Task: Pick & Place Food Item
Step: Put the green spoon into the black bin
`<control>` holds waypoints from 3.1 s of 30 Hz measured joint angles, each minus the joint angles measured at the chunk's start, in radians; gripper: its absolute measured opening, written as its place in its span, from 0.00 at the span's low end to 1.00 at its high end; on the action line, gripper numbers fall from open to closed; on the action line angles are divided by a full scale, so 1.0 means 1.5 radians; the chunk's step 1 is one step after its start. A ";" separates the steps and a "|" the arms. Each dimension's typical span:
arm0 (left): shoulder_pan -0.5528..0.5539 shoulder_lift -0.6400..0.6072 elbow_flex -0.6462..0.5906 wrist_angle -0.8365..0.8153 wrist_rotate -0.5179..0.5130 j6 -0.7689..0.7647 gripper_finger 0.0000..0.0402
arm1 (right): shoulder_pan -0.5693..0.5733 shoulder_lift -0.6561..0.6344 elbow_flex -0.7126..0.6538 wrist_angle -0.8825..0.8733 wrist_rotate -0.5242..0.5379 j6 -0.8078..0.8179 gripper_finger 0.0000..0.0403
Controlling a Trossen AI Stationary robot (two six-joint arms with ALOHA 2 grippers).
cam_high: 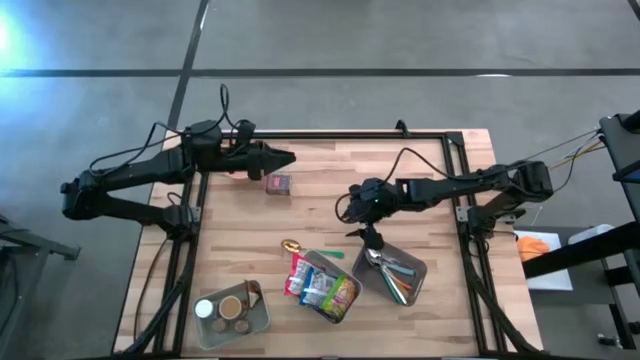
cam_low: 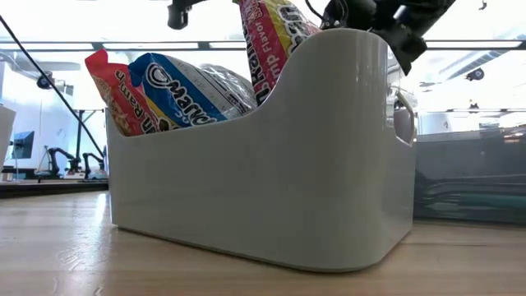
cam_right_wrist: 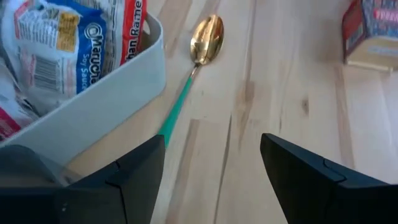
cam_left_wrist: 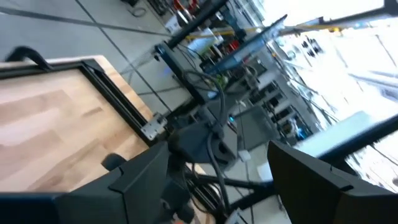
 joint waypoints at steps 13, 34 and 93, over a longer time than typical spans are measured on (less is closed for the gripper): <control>0.001 0.000 0.000 -0.001 -0.071 -0.033 0.69 | 0.012 0.077 -0.039 0.125 -0.030 -0.053 0.65; -0.001 0.000 0.000 -0.021 -0.033 -0.025 0.69 | 0.059 0.295 0.330 -0.274 -0.017 -0.081 0.65; 0.000 0.000 0.000 -0.044 -0.031 0.002 0.69 | 0.077 0.421 0.398 -0.173 0.022 -0.030 0.46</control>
